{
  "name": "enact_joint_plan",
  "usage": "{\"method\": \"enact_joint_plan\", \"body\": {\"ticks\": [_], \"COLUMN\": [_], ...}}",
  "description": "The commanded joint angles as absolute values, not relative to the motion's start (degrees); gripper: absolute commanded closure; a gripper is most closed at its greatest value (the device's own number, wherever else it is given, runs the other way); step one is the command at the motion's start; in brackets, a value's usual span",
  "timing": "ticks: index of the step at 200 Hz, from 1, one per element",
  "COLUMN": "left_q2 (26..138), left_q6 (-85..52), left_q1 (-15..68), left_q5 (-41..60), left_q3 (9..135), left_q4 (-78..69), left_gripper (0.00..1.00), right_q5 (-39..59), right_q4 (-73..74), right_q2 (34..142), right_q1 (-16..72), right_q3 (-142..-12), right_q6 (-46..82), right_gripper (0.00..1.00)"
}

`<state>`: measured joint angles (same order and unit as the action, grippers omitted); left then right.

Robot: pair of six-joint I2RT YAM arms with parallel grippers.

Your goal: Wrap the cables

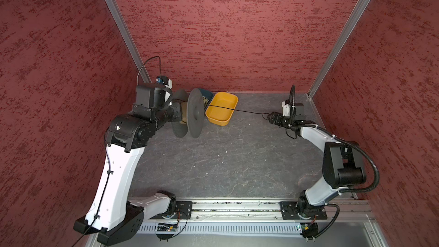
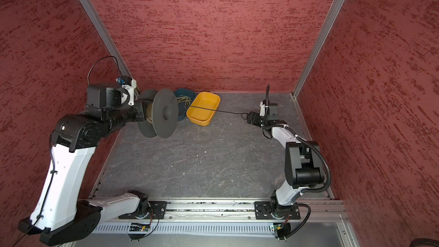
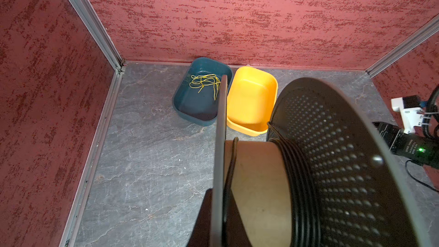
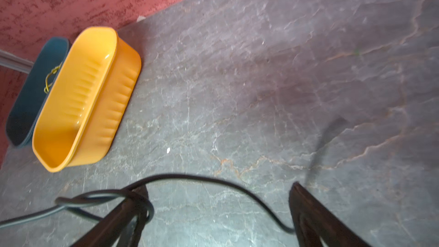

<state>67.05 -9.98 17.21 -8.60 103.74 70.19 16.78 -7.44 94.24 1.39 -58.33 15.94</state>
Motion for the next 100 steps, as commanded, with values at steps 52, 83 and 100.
{"method": "enact_joint_plan", "body": {"ticks": [52,83,100], "left_q2": [65.3,65.6,65.1], "left_q6": [-10.9,-9.6,-9.0], "left_q1": [15.3,14.3,13.4], "left_q5": [-17.5,-21.3,-22.1], "left_q3": [103.0,104.7,105.1], "left_q4": [64.0,66.6,67.6], "left_gripper": [0.99,0.99,0.99], "right_q5": [0.1,-2.8,-3.9], "right_q4": [-16.0,-16.4,-16.3], "right_q2": [96.8,98.4,98.8], "right_q1": [-0.6,-0.8,-1.3], "right_q3": [-58.1,-59.2,-59.6], "right_q6": [15.3,15.3,15.1], "right_gripper": [0.06,0.06,0.05]}}
